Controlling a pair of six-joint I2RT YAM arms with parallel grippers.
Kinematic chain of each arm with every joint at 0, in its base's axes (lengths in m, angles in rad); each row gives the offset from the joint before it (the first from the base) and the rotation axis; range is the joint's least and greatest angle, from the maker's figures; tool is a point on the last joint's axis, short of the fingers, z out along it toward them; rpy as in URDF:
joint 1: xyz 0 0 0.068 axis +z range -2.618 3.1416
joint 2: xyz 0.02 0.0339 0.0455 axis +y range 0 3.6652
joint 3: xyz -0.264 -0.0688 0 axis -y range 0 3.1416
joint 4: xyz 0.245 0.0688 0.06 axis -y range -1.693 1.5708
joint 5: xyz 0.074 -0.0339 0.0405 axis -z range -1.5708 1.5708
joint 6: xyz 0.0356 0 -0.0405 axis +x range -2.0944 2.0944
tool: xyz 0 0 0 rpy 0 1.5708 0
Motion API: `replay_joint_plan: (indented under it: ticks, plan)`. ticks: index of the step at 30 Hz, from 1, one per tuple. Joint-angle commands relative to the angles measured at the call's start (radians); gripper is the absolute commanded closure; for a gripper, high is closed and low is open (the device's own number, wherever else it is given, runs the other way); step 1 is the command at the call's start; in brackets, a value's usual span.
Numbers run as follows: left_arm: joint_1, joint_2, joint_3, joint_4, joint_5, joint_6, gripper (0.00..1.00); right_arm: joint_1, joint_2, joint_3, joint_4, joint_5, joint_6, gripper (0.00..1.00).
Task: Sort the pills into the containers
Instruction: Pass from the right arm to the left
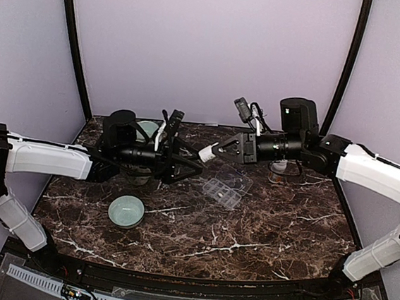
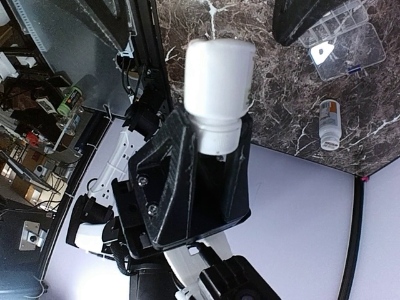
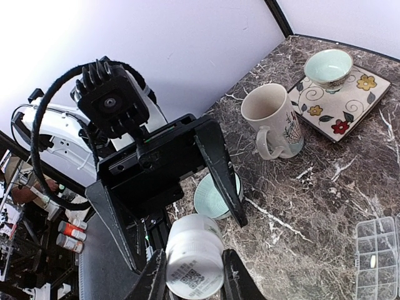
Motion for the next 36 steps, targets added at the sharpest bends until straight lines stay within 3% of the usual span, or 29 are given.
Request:
replay_joint_plan:
  ticks: [1, 10, 21, 36]
  plan:
    - [0.010, -0.002, 0.031, 0.093, 0.062, -0.067, 0.19, 0.008, -0.019, -0.032, 0.098, -0.023, 0.031, 0.91]
    - [0.023, 0.003, 0.025, 0.172, 0.091, -0.129, 0.30, 0.010, 0.011, -0.034, 0.151, -0.041, 0.059, 0.92]
    - [0.029, 0.025, 0.019, 0.241, 0.116, -0.184, 0.35, 0.019, 0.035, -0.024, 0.188, -0.044, 0.077, 0.92]
    - [0.030, 0.044, 0.024, 0.284, 0.134, -0.224, 0.56, 0.024, 0.046, -0.026, 0.238, -0.031, 0.104, 0.93]
